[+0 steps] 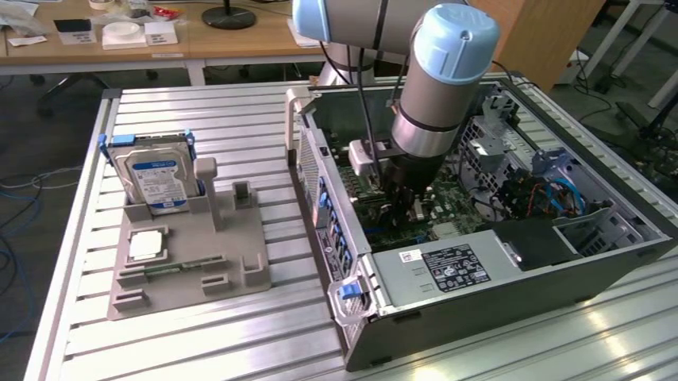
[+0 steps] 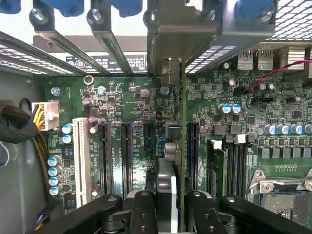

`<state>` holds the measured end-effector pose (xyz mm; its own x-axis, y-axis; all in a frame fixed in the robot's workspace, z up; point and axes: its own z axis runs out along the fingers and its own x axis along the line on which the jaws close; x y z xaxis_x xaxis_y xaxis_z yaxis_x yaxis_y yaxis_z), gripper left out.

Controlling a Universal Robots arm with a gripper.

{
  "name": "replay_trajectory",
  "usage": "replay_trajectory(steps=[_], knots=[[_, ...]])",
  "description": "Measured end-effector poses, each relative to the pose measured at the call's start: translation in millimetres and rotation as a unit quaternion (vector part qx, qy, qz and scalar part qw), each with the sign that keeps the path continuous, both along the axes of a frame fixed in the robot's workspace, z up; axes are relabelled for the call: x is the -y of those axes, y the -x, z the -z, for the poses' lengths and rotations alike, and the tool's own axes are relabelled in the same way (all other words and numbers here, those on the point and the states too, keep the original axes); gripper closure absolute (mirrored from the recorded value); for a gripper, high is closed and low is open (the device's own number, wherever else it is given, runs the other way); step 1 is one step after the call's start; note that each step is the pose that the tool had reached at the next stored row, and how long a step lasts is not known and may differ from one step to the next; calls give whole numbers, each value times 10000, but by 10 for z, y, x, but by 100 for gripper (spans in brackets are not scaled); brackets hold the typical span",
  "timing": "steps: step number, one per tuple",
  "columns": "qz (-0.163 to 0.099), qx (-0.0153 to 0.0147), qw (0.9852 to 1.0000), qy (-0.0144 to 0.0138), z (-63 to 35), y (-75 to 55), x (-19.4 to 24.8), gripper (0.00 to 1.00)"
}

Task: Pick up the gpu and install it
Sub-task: 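Insert the gpu into the slot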

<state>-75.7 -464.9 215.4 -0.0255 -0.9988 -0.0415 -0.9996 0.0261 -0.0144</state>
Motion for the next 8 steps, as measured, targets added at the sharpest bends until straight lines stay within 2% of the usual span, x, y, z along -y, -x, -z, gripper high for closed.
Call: replay_trajectory(steps=[8], knots=[[2, 0, 10000, -1, 76, 3, -2, 72]])
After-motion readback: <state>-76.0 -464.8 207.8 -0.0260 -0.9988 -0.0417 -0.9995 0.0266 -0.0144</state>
